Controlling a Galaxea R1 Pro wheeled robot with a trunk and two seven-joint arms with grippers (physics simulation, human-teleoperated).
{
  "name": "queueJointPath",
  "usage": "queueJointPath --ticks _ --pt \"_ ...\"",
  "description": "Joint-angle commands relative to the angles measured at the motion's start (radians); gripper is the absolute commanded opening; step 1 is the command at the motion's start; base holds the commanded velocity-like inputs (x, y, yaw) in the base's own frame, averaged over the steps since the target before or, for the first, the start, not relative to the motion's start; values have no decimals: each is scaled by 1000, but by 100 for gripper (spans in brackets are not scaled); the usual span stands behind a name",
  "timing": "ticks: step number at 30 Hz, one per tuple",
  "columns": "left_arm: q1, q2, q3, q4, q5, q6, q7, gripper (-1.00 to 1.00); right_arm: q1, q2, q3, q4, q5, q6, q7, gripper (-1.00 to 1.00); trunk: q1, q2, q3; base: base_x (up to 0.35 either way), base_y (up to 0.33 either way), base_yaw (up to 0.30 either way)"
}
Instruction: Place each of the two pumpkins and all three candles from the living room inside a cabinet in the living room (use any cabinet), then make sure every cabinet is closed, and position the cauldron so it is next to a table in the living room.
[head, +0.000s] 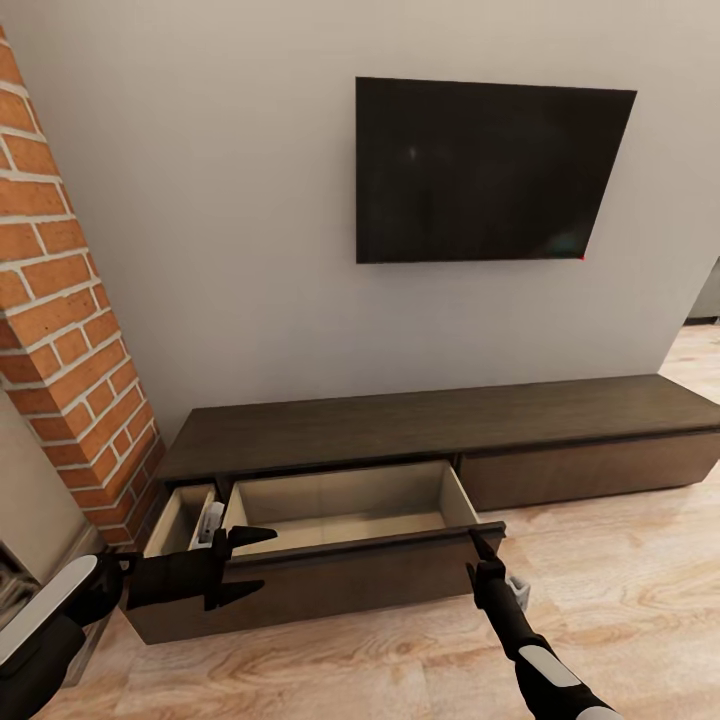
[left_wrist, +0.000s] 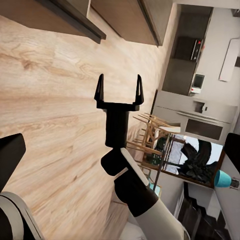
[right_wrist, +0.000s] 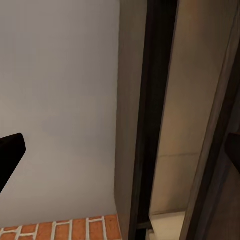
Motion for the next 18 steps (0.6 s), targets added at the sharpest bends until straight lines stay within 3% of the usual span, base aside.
queueJointPath --ticks 1,18 --pt "-1 1 -1 0 11 0 9 100 -1 -1 4 1 -10 8 4 100 0 0 -1 0 0 0" --pt "-1 1 -1 0 14 0 9 100 -1 1 5 1 -6 6 3 100 0 0 -1 -21 0 0"
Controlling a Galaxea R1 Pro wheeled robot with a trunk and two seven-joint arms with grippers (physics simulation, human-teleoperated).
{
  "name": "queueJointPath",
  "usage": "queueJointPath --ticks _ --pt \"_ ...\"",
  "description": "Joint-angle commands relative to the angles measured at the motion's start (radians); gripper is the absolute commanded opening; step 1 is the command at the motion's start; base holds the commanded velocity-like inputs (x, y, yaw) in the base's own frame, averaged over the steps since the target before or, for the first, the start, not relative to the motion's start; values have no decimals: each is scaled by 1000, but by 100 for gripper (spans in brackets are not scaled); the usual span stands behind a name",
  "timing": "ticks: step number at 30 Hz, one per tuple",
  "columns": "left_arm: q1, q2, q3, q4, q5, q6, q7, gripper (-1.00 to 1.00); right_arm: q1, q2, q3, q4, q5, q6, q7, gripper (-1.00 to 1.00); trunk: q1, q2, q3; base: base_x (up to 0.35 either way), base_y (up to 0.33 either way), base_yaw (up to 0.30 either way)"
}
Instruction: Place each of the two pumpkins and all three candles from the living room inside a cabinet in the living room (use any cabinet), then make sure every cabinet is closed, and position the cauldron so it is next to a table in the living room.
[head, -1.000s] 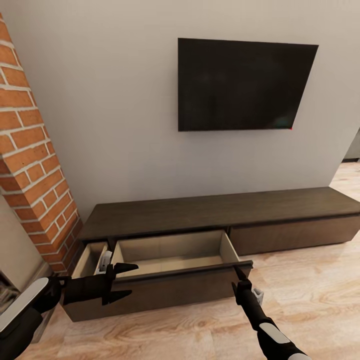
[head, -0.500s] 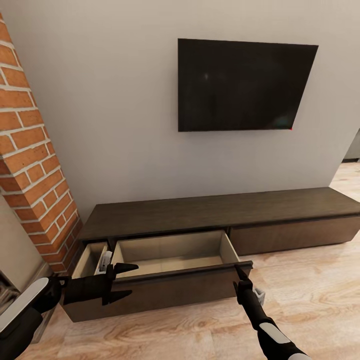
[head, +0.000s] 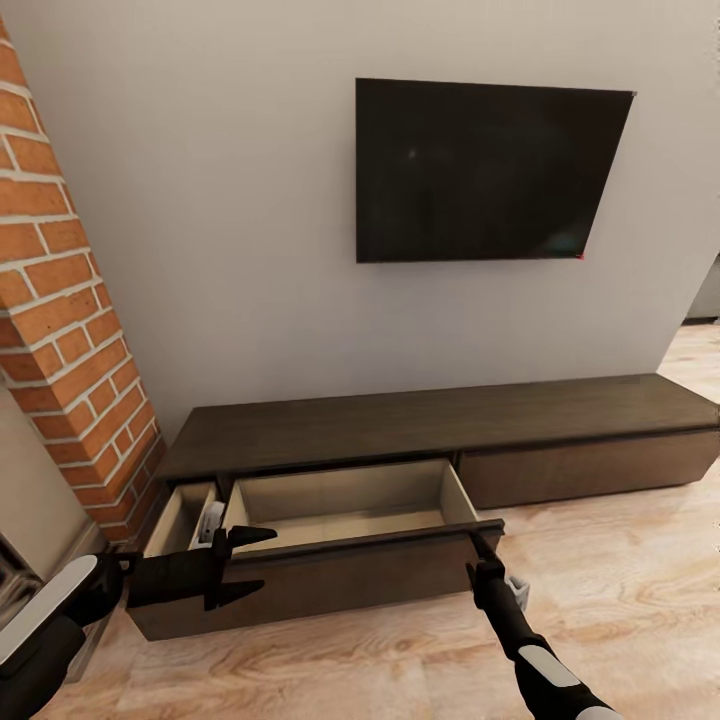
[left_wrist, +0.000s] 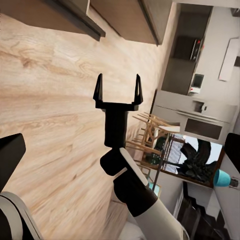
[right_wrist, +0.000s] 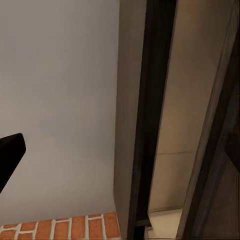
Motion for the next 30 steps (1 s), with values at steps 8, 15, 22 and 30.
queueJointPath --ticks 8,15,22,30 --pt "0 1 1 -1 5 0 9 100 -1 0 5 1 -10 8 4 100 0 0 -1 -108 0 0" --pt "0 1 2 -1 4 -1 10 100 -1 0 10 1 -10 8 4 100 0 0 -1 -147 0 0" --pt "0 2 9 -1 0 -2 15 100 -1 0 12 1 -10 8 3 100 0 0 -1 -55 0 0" --pt "0 2 6 -1 -2 -3 18 100 -1 0 11 1 -10 2 2 100 0 0 -1 -2 -107 0"
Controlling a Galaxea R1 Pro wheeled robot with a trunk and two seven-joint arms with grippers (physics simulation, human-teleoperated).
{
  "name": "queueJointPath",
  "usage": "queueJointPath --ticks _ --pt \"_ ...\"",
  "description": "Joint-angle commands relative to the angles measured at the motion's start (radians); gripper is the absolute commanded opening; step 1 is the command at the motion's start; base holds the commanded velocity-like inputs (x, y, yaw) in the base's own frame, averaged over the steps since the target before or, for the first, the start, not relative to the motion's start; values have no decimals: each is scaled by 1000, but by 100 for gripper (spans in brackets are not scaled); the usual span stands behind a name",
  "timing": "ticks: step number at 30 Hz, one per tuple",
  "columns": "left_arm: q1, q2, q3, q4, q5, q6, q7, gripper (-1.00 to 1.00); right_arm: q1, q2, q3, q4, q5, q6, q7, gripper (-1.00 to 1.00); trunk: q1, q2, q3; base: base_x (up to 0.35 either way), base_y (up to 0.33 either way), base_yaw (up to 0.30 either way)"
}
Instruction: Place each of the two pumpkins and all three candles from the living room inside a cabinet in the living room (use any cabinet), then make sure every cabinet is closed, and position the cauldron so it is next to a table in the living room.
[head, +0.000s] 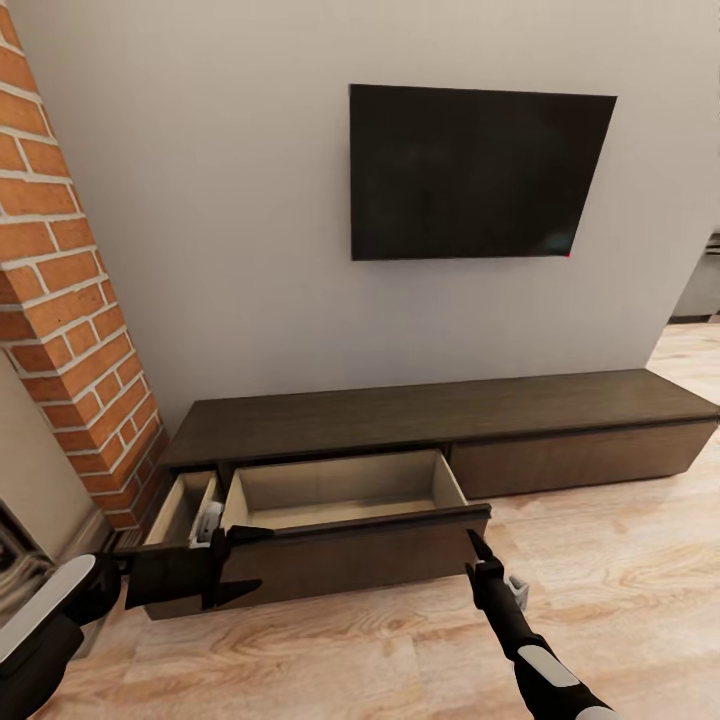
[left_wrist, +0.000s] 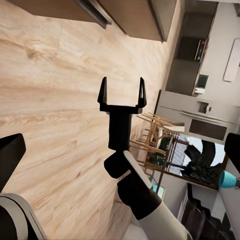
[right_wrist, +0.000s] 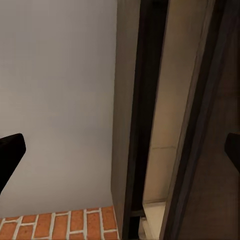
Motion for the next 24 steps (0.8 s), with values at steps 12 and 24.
queueJointPath --ticks 12,24 --pt "0 0 -1 -2 11 0 4 100 -1 -4 7 1 -9 13 -4 100 0 0 2 0 -26 16" --pt "0 0 -3 -2 11 1 3 100 -1 -1 7 -3 -11 -3 -32 100 0 0 5 0 0 61"
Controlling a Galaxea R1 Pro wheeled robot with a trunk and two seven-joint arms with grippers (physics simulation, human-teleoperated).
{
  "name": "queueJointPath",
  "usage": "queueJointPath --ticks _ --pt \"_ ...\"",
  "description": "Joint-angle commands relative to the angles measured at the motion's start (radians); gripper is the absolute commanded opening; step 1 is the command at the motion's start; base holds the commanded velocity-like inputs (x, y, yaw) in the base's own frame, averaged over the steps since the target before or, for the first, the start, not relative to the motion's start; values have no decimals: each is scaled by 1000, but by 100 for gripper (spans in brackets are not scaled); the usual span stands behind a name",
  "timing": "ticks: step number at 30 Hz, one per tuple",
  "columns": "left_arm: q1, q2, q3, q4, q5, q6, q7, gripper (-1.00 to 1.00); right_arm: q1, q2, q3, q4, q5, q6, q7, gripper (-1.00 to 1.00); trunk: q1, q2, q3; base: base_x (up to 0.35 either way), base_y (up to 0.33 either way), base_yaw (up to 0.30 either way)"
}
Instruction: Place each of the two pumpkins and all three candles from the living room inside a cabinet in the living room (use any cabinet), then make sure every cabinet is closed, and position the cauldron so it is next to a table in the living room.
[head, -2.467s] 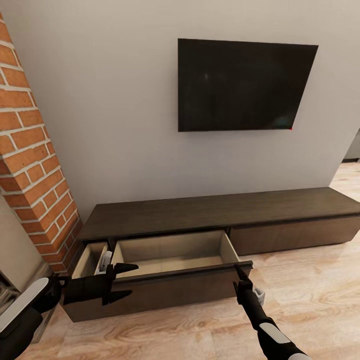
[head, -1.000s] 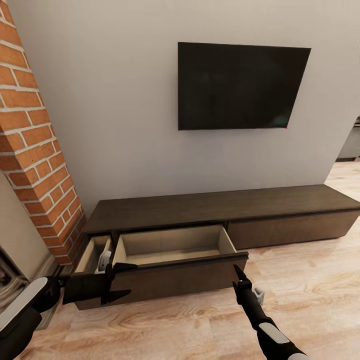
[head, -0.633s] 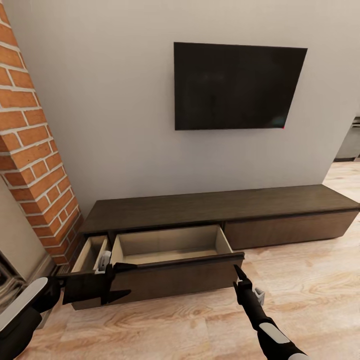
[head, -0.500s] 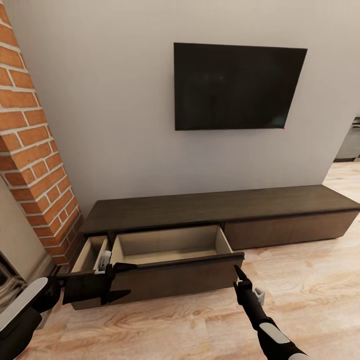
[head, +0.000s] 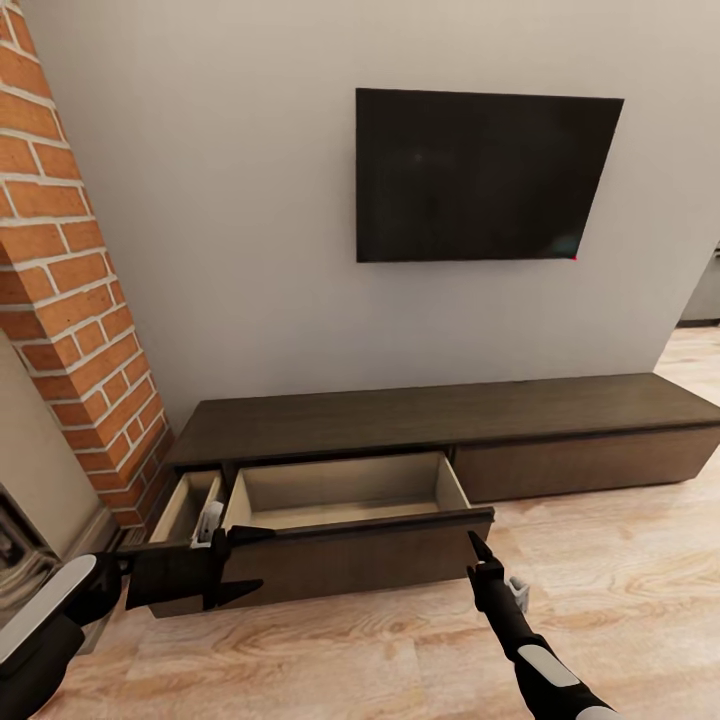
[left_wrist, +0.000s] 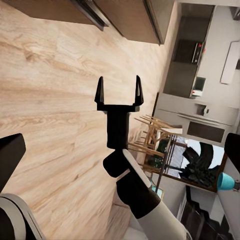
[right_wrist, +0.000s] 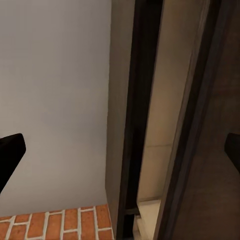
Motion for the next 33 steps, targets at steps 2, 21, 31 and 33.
queueJointPath --ticks 2,21,31,33 --pt "-1 1 -2 0 11 0 9 100 -1 0 5 1 -11 3 4 100 0 0 -1 0 0 7" --pt "-1 0 -7 1 11 -1 9 100 -1 -2 6 0 -8 -50 7 100 0 0 -1 -169 -65 1" --pt "-1 0 -6 1 11 -1 11 100 -1 0 6 3 -9 -50 4 100 0 0 -1 -44 -28 0" --pt "-1 0 -6 1 11 -1 11 100 -1 0 7 3 -8 -49 2 100 0 0 -1 -1 0 0"
